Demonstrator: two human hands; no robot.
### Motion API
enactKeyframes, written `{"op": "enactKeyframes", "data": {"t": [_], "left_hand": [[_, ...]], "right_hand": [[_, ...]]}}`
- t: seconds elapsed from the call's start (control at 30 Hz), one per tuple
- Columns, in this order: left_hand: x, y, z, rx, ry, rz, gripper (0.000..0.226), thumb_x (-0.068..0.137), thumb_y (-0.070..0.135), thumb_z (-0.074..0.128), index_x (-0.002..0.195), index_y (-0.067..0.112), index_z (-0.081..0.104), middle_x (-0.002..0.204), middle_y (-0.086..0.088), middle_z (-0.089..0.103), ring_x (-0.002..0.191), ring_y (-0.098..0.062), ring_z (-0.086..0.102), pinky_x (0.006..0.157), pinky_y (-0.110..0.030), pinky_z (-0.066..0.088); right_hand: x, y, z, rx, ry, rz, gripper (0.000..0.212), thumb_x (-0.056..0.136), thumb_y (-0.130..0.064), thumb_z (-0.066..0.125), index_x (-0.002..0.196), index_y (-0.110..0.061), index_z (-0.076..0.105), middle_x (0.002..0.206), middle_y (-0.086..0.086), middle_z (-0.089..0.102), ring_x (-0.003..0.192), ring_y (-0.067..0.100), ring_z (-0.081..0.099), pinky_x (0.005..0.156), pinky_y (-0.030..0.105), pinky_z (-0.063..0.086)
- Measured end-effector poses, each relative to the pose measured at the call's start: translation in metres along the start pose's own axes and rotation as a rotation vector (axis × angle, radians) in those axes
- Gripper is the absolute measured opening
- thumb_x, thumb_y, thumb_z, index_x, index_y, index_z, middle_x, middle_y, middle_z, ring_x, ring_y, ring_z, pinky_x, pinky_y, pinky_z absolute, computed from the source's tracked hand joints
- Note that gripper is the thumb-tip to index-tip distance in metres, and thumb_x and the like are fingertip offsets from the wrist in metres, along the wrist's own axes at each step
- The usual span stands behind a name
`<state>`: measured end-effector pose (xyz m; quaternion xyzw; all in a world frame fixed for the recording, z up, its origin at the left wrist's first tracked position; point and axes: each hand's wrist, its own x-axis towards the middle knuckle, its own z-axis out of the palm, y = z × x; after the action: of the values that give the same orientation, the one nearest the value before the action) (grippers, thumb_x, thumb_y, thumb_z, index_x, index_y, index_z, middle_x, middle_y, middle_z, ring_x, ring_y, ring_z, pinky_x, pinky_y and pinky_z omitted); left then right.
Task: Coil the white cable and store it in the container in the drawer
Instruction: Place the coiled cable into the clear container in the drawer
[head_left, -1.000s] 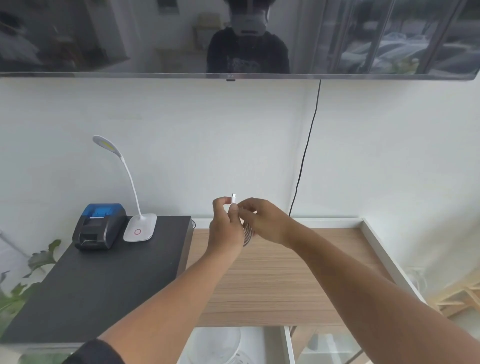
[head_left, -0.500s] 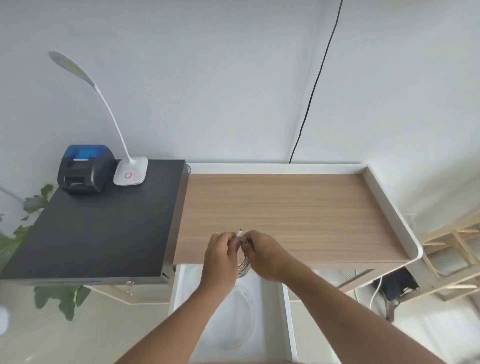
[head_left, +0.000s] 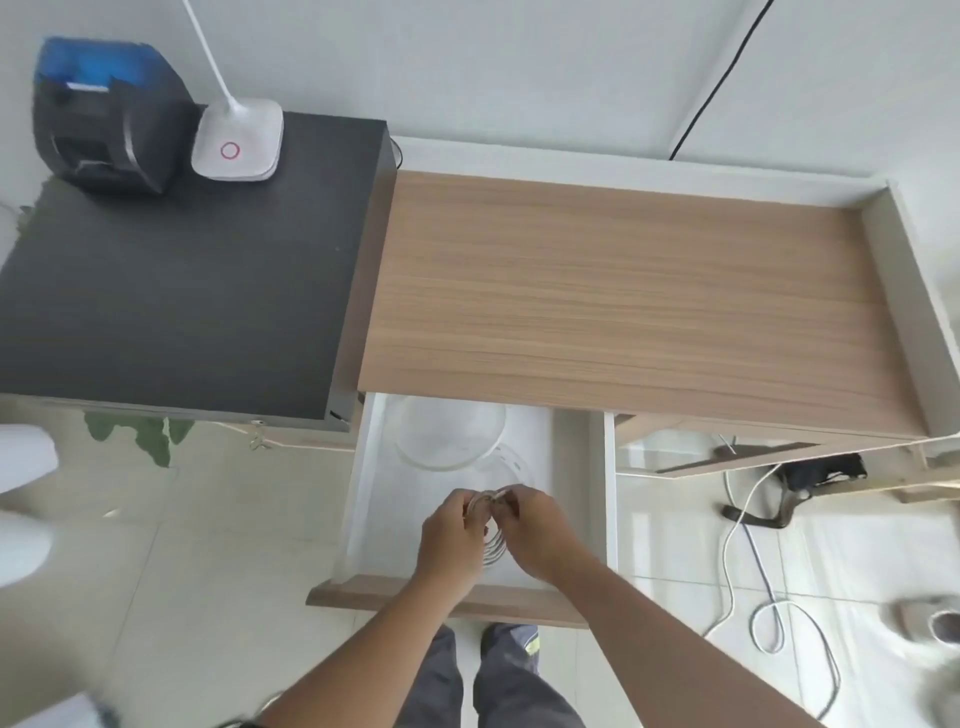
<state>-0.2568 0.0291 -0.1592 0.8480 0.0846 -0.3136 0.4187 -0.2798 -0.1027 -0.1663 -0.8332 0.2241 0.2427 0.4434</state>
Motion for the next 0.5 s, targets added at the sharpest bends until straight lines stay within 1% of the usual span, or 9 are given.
{"op": "enactKeyframes", "data": {"t": [0.07, 0.13, 0.2, 0.27, 0.33, 0.37, 0.47, 0.5], "left_hand": [[0.005, -0.006, 0.001, 0.027, 0.006, 0.014, 0.018, 0.102, 0.03, 0.052, 0.101, 0.019, 0.066, 0.085, 0.005, 0.072, 0.08, -0.01, 0.066, 0.062, -0.013, 0.041], [0.011, -0.01, 0.003, 0.002, 0.01, -0.027, 0.021, 0.102, 0.03, 0.052, 0.1, 0.016, 0.067, 0.082, 0.004, 0.072, 0.076, -0.007, 0.067, 0.06, -0.014, 0.041], [0.016, -0.012, 0.007, -0.029, 0.023, -0.083, 0.023, 0.101, 0.028, 0.052, 0.098, 0.013, 0.069, 0.083, 0.002, 0.072, 0.076, -0.012, 0.067, 0.06, -0.017, 0.041], [0.021, -0.014, 0.013, -0.034, 0.041, -0.114, 0.022, 0.1, 0.027, 0.053, 0.099, 0.013, 0.069, 0.089, 0.001, 0.071, 0.082, -0.017, 0.065, 0.061, -0.02, 0.041], [0.025, -0.015, 0.017, -0.048, 0.053, -0.142, 0.022, 0.1, 0.029, 0.053, 0.099, 0.014, 0.068, 0.092, 0.0, 0.071, 0.085, -0.019, 0.064, 0.063, -0.024, 0.042], [0.027, -0.015, 0.02, -0.064, 0.056, -0.155, 0.022, 0.1, 0.03, 0.053, 0.098, 0.014, 0.068, 0.091, 0.0, 0.071, 0.085, -0.02, 0.064, 0.065, -0.026, 0.043], [0.032, -0.016, 0.024, -0.131, 0.073, -0.209, 0.023, 0.1, 0.031, 0.053, 0.098, 0.013, 0.068, 0.091, -0.003, 0.072, 0.088, -0.025, 0.066, 0.074, -0.036, 0.053], [0.033, -0.016, 0.026, -0.151, 0.085, -0.221, 0.024, 0.1, 0.031, 0.052, 0.099, 0.013, 0.068, 0.093, -0.004, 0.072, 0.089, -0.026, 0.066, 0.079, -0.039, 0.055]], "right_hand": [[0.004, 0.005, 0.004, 0.02, -0.004, -0.004, 0.031, 0.099, -0.02, 0.052, 0.071, -0.032, 0.059, 0.066, -0.012, 0.061, 0.057, -0.006, 0.056, 0.053, 0.008, 0.039], [0.007, 0.009, 0.01, 0.065, 0.009, -0.01, 0.028, 0.099, -0.02, 0.053, 0.075, -0.03, 0.064, 0.067, -0.015, 0.064, 0.064, -0.011, 0.057, 0.057, 0.006, 0.04], [0.01, 0.009, 0.015, 0.119, 0.019, -0.004, 0.024, 0.098, -0.022, 0.053, 0.082, -0.025, 0.07, 0.072, -0.012, 0.069, 0.069, -0.007, 0.059, 0.06, 0.008, 0.041], [0.012, 0.008, 0.019, 0.161, 0.016, 0.002, 0.028, 0.097, -0.03, 0.05, 0.082, -0.028, 0.074, 0.078, -0.011, 0.073, 0.073, -0.001, 0.061, 0.063, 0.012, 0.044], [0.016, 0.007, 0.022, 0.187, 0.061, 0.031, 0.031, 0.098, -0.033, 0.05, 0.083, -0.028, 0.076, 0.082, -0.01, 0.075, 0.078, 0.006, 0.065, 0.072, 0.023, 0.05], [0.019, 0.006, 0.023, 0.193, 0.105, 0.061, 0.028, 0.1, -0.033, 0.051, 0.087, -0.027, 0.075, 0.083, -0.009, 0.075, 0.08, 0.011, 0.066, 0.073, 0.027, 0.051], [0.028, 0.003, 0.029, 0.151, 0.178, 0.119, 0.017, 0.102, -0.032, 0.052, 0.11, -0.029, 0.066, 0.085, -0.006, 0.074, 0.078, 0.016, 0.066, 0.064, 0.028, 0.046], [0.031, 0.002, 0.032, 0.125, 0.181, 0.115, 0.016, 0.102, -0.032, 0.05, 0.113, -0.032, 0.062, 0.083, -0.004, 0.074, 0.075, 0.018, 0.065, 0.061, 0.028, 0.044]]}}
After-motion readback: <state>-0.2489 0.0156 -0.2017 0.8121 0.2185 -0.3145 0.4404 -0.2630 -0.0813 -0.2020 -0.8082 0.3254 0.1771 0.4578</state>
